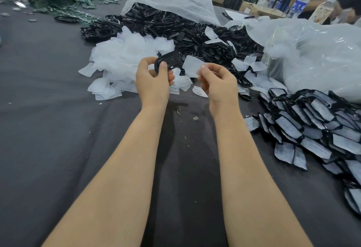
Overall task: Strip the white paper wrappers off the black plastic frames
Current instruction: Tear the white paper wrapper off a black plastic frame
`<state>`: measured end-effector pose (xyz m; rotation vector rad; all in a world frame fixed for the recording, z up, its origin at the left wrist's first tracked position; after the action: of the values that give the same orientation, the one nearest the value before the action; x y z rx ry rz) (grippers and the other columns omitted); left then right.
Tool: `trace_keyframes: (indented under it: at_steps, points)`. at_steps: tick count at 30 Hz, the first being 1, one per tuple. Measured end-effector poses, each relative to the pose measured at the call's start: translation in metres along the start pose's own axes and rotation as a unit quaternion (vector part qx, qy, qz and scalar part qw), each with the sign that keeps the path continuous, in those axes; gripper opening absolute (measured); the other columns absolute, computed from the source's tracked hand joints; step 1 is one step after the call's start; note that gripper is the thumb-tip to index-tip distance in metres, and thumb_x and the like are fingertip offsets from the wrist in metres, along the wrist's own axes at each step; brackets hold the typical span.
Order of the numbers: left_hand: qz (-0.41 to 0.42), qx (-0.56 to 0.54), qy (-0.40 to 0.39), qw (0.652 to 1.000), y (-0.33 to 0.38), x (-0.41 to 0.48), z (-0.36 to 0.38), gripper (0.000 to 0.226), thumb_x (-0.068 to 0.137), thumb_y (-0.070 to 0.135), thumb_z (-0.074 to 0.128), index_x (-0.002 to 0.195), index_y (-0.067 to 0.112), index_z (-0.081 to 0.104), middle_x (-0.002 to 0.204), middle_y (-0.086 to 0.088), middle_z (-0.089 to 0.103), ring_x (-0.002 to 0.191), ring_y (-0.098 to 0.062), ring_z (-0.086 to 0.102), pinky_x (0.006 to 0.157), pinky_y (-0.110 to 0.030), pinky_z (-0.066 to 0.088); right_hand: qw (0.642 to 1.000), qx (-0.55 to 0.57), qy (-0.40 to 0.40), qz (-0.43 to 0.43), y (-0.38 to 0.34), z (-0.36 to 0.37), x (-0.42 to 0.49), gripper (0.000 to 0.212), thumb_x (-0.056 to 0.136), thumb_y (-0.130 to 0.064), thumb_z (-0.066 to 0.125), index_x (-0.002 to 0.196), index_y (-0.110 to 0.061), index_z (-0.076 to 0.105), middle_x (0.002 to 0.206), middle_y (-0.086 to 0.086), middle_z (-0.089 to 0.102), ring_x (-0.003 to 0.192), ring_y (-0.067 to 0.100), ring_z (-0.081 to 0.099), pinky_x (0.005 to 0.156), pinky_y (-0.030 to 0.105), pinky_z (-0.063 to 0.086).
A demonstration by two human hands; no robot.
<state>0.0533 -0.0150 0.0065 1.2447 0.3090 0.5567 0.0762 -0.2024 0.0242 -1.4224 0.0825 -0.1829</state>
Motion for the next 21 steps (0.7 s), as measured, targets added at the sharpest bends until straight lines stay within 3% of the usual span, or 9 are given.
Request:
trace_keyframes:
  at_steps: [3, 6, 13, 21]
  points:
    - [0.007, 0.029, -0.038, 0.999, 0.001, -0.003, 0.008, 0.011, 0.096, 0.010, 0.052, 0.095, 0.021, 0.051, 0.071, -0.004, 0.062, 0.055, -0.002, 0.061, 0.066, -0.022, 0.057, 0.999, 0.024, -0.048, 0.004, -0.001, 0.009, 0.000, 0.013, 0.091, -0.009, 0.062, 0.082, -0.019, 0.062, 0.075, -0.007, 0.059, 0.068, 0.005, 0.054, 0.066, 0.018, 0.046]
    - [0.020, 0.064, -0.098, 0.993, 0.004, -0.007, 0.022, 0.011, 0.095, 0.009, 0.053, 0.097, 0.019, 0.053, 0.069, -0.003, 0.064, 0.055, -0.002, 0.062, 0.063, -0.022, 0.056, 0.995, -0.049, -0.076, -0.049, -0.009, 0.017, -0.003, 0.015, 0.091, -0.008, 0.062, 0.081, -0.020, 0.063, 0.077, -0.009, 0.062, 0.076, 0.008, 0.055, 0.076, 0.027, 0.046]
    - [0.023, 0.064, -0.169, 0.983, 0.006, -0.014, 0.037, 0.013, 0.095, 0.003, 0.053, 0.106, 0.010, 0.053, 0.072, -0.007, 0.065, 0.054, -0.001, 0.062, 0.058, -0.015, 0.052, 0.979, -0.151, -0.011, -0.140, -0.021, 0.008, -0.005, 0.025, 0.091, -0.004, 0.058, 0.077, -0.024, 0.058, 0.076, -0.001, 0.063, 0.075, 0.015, 0.059, 0.080, 0.040, 0.053]
    - [0.032, 0.079, -0.172, 0.981, 0.005, -0.015, 0.040, 0.014, 0.099, 0.007, 0.045, 0.105, 0.013, 0.055, 0.074, -0.005, 0.066, 0.058, -0.002, 0.065, 0.061, -0.016, 0.054, 0.980, -0.148, 0.014, -0.132, -0.018, 0.003, -0.004, 0.021, 0.090, -0.006, 0.060, 0.090, -0.024, 0.050, 0.081, 0.003, 0.061, 0.081, 0.021, 0.062, 0.084, 0.048, 0.054]
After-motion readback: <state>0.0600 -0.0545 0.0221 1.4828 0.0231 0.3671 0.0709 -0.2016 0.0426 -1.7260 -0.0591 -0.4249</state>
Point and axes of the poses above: each hand's wrist, its own x-axis towards the middle knuckle, its own z-axis out of the palm, y = z × x, the point moved 10 cm from there along x, towards the middle knuckle
